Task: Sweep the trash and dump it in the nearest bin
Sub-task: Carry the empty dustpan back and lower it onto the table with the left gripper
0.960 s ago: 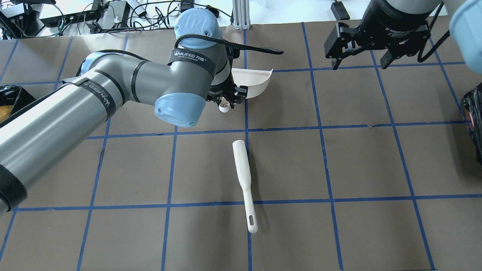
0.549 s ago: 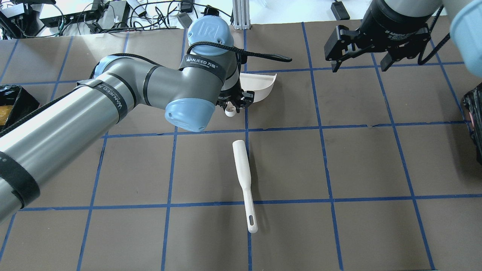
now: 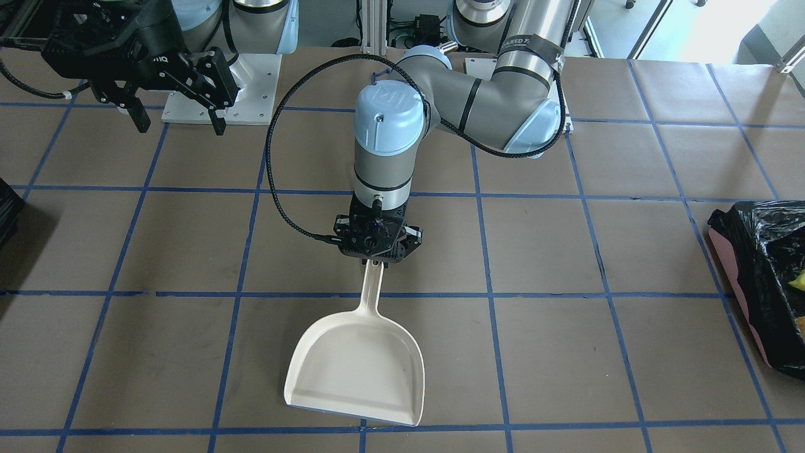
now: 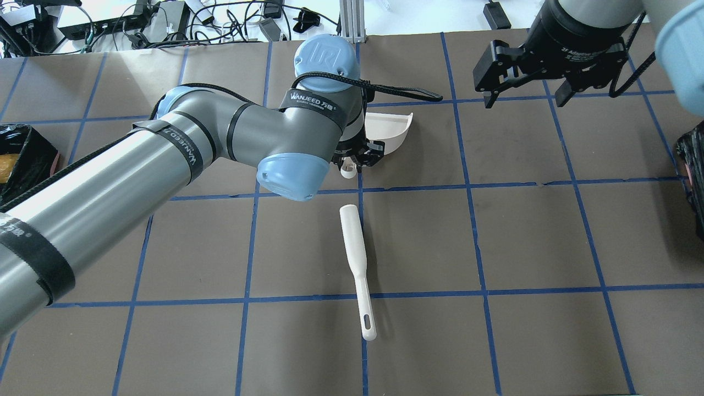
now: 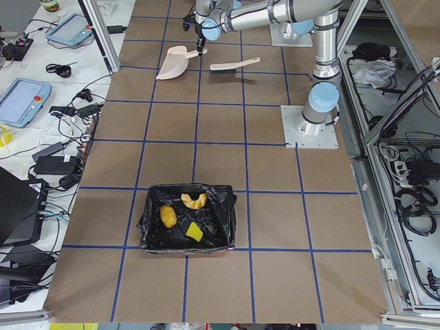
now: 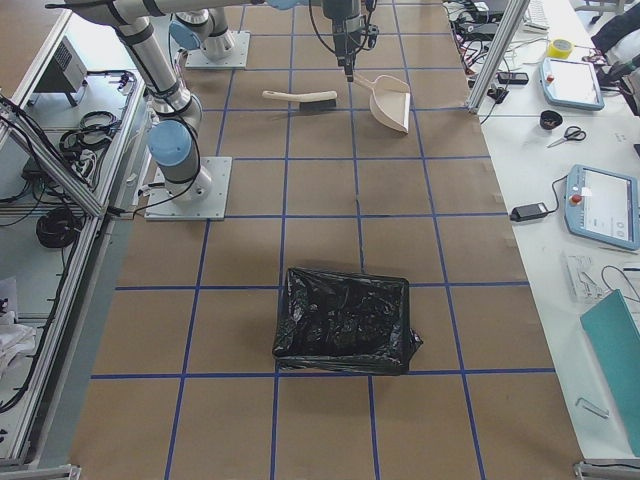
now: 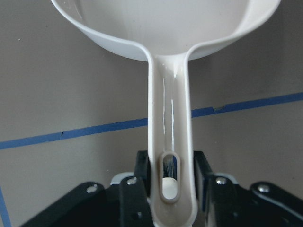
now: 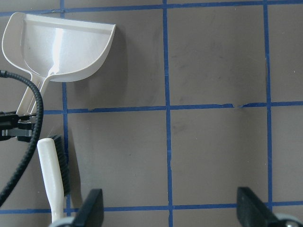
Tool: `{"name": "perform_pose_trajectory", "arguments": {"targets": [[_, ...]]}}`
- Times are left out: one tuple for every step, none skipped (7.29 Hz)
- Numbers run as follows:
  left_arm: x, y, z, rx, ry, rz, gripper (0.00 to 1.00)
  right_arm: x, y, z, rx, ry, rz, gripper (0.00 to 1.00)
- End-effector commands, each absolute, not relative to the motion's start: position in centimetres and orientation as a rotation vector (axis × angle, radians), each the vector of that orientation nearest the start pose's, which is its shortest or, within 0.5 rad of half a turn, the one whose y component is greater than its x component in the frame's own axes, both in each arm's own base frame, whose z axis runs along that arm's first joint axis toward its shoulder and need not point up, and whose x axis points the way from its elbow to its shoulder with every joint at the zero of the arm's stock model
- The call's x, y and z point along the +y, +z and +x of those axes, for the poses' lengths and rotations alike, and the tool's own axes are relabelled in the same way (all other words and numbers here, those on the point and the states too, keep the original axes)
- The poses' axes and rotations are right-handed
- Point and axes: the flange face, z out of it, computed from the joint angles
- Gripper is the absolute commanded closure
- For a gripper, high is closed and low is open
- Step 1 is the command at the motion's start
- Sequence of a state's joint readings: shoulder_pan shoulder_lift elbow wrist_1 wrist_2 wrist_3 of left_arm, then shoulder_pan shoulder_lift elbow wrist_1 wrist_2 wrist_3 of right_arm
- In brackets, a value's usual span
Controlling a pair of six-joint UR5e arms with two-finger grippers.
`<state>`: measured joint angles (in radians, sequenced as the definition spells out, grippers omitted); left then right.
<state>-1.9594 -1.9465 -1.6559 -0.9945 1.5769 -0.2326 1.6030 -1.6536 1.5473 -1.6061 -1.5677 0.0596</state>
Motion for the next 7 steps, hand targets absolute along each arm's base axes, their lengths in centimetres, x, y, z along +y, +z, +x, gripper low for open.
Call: {"name": "perform_pose_trajectory", "arguments": {"targets": [[-51.8,29.3,-36.1,3.161,-0.169,0.204,1.0,-46.3,54.2,14.9,3.124,-0.218,0.043,0.0],[-51.5,29.3,-36.5,3.164,-0.168,0.182,1.0,-46.3,54.2,14.9,3.124,-0.218,0.043,0.0],[-51.0,28.7,-36.7,3.159,-0.148,0.184,1.0,-46.3,53.9,14.9,3.126,-0.206,0.033,0.0],[-50.6,28.1,-36.6,3.158,-0.129,0.157,1.0,-46.4,53.5,14.8,3.129,-0.202,0.041,0.0],[-50.4,28.0,-36.9,3.162,-0.125,0.116,1.0,-46.4,53.3,14.8,3.13,-0.197,0.036,0.0],[-50.2,28.0,-37.1,3.165,-0.124,0.095,1.0,-46.8,53.1,14.9,3.128,-0.204,0.036,0.0],[-50.1,28.1,-37.3,3.168,-0.125,0.083,0.79,-46.9,53.0,14.8,3.129,-0.204,0.043,0.0]]}}
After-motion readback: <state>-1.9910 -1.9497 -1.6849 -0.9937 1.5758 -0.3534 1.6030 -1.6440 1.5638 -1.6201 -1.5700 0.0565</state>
